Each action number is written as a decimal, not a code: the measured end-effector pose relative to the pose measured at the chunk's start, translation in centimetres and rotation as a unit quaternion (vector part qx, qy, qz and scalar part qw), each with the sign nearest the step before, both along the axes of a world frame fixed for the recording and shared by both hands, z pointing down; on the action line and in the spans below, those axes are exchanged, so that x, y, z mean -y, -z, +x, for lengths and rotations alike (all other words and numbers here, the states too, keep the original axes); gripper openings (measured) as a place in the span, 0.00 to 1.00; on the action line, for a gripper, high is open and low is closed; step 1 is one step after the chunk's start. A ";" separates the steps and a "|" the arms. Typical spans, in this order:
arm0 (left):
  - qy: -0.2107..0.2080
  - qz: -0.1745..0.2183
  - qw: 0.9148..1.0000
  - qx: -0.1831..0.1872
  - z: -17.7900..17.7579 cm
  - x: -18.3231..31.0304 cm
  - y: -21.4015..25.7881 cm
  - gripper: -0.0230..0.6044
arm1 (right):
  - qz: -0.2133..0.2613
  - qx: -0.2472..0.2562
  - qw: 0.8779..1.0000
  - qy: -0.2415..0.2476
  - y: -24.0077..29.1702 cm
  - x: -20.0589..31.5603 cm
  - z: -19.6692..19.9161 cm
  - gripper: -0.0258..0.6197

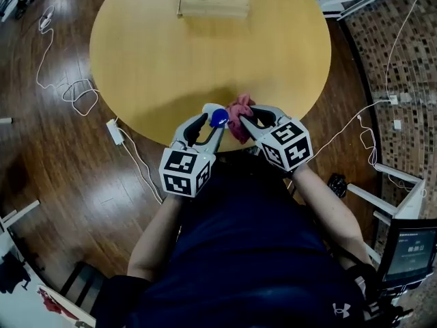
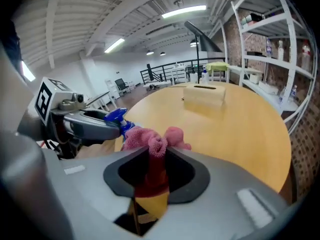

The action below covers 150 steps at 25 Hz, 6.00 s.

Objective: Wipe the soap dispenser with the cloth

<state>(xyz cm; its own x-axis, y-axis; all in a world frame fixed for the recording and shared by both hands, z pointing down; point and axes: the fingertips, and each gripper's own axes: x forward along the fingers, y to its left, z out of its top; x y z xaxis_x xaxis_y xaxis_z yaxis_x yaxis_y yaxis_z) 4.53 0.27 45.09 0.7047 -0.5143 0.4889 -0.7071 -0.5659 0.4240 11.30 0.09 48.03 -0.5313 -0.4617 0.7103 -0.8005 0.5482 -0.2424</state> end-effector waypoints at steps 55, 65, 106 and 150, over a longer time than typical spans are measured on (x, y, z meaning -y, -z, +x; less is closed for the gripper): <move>-0.135 0.136 0.970 0.151 -3.5 -3.4 -1.4 0.24 | 0.131 -0.022 0.970 0.202 2.4 2.2 -6.9 0.19; -0.218 0.161 0.951 0.150 -4.5 -4.4 -1.7 0.25 | 0.138 -0.109 0.958 0.228 1.0 3.4 -9.4 0.19; -0.212 0.098 0.955 0.181 -4.2 -4.6 -5.1 0.51 | 0.134 -0.041 0.968 0.207 3.6 3.6 -8.6 0.19; -0.245 0.113 0.924 0.271 -5.8 -3.1 -5.2 0.41 | 0.197 -0.103 0.928 0.299 4.1 -0.6 -10.0 0.19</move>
